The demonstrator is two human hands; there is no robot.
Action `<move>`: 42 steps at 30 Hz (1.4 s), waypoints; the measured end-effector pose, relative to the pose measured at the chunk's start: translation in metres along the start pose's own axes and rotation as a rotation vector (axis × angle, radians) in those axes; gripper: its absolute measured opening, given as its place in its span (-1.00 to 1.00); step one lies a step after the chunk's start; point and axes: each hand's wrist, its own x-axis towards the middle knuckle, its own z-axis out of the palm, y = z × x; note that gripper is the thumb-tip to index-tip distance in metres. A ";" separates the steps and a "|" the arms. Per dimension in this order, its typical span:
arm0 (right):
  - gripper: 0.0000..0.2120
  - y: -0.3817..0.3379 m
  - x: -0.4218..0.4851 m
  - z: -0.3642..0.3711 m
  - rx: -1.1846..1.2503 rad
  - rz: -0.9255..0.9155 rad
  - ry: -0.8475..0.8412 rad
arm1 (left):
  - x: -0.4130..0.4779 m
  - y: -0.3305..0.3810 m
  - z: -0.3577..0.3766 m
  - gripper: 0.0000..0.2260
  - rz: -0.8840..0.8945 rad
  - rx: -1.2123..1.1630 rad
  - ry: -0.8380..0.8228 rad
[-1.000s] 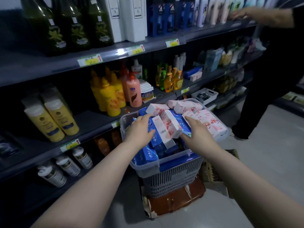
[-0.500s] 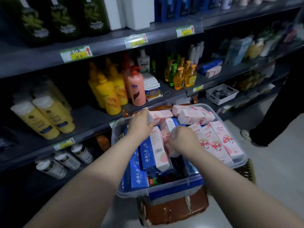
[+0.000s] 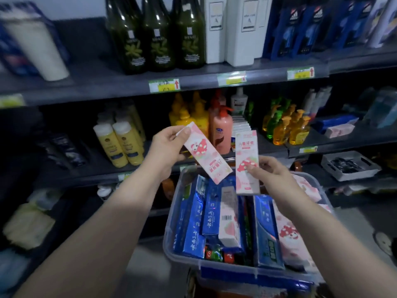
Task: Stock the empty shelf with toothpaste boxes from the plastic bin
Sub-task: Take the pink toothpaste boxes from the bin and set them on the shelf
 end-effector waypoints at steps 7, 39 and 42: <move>-0.71 -0.006 0.008 0.068 0.015 -0.075 -0.255 | -0.053 0.006 -0.084 -0.83 -0.064 -0.239 0.288; -0.72 -0.043 -0.478 0.563 -0.099 -0.481 -1.541 | -0.613 0.065 -0.516 -0.78 0.030 0.272 1.122; -0.78 -0.040 -0.529 0.597 -0.079 -0.503 -1.603 | -0.664 0.075 -0.543 -0.75 0.027 0.335 1.241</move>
